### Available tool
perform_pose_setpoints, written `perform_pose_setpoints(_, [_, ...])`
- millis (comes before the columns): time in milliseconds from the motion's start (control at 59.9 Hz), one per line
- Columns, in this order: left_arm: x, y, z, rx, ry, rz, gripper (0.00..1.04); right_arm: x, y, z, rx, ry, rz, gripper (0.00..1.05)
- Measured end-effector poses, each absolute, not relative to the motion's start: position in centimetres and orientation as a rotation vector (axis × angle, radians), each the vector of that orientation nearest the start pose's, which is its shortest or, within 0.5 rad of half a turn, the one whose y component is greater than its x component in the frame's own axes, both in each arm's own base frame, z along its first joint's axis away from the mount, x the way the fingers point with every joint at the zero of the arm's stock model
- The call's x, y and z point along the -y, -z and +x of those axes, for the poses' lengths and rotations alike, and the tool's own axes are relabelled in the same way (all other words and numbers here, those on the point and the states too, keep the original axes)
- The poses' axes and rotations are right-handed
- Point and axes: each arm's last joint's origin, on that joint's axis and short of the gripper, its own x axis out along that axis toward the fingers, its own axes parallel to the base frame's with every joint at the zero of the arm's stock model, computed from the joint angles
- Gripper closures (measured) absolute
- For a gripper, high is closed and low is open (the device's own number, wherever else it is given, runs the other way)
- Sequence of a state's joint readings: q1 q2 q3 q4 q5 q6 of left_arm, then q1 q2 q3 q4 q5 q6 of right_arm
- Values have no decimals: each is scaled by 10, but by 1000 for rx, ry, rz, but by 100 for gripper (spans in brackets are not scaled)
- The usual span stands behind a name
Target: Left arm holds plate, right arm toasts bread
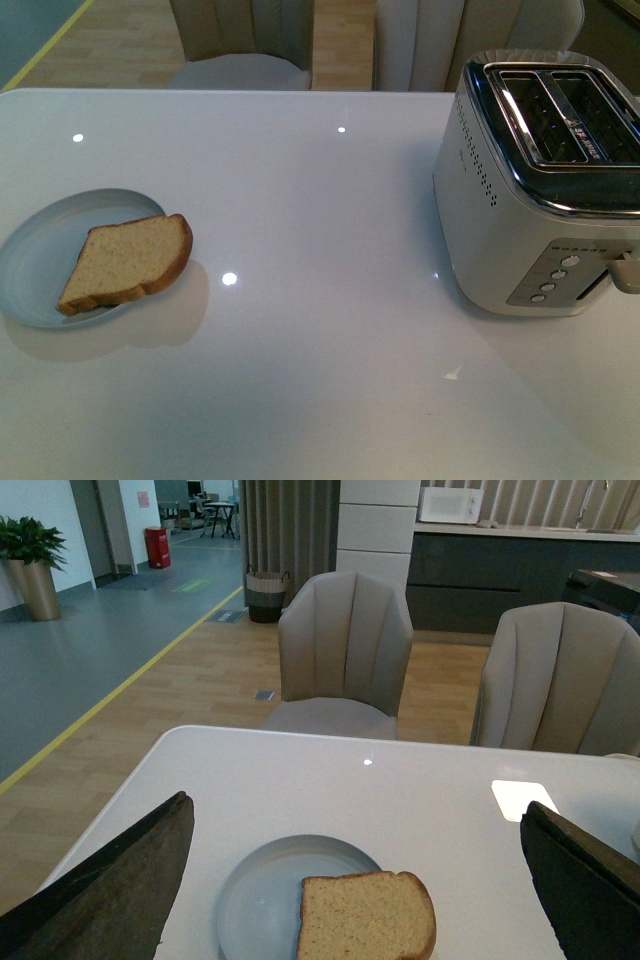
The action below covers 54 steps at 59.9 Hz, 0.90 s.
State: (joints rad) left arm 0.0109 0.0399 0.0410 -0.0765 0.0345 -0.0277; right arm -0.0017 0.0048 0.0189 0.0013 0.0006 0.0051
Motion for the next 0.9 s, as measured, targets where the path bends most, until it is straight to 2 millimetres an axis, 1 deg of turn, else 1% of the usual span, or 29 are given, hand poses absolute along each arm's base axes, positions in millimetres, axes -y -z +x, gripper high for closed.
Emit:
perform_pose_setpoints(50, [0,-169,98,-348,58,-108,7,0,-170,97,15,1,5,9])
perform_pose_setpoints(100, [-1,-166,99,-534,44,-149,7,0,-170,97,16,0,5,9])
perform_pose_setpoints(150, [-1,-160,100,-633,40,-180,7,0,-170,97,15,2,5,9])
perform_pose_setpoints(184, [-1,-158,102,-658,45,-189,7,0,-170,97,15,1,5,9])
perform_pose_setpoints(234, [-1,-159,105,-671,45,-191,7,0,-170,97,15,2,5,9])
perform_pose_setpoints(317, [-3,-163,116,-659,55,-199,7,0,-170,97,15,2,5,9])
perform_pose_setpoints(367, [-8,-163,131,-661,45,-209,7,0,-170,97,15,2,5,9])
perform_pose_setpoints(518, [-21,-155,167,-683,0,-234,7,0,-170,97,15,2,5,9])
perform_pose_setpoints(551, [-25,-154,179,-681,-13,-239,7,0,-170,97,15,2,5,9])
perform_pose_setpoints(635, [-33,-149,201,-676,-31,-246,7,0,-170,97,15,2,5,9])
perform_pose_setpoints(735, [-44,-138,228,-676,-45,-257,7,0,-170,97,15,2,5,9])
perform_pose_setpoints(785, [-49,-132,238,-679,-52,-259,7,0,-170,97,15,2,5,9])
perform_pose_setpoints(902, [-63,-110,262,-701,-77,-256,7,0,-170,97,15,2,5,9])
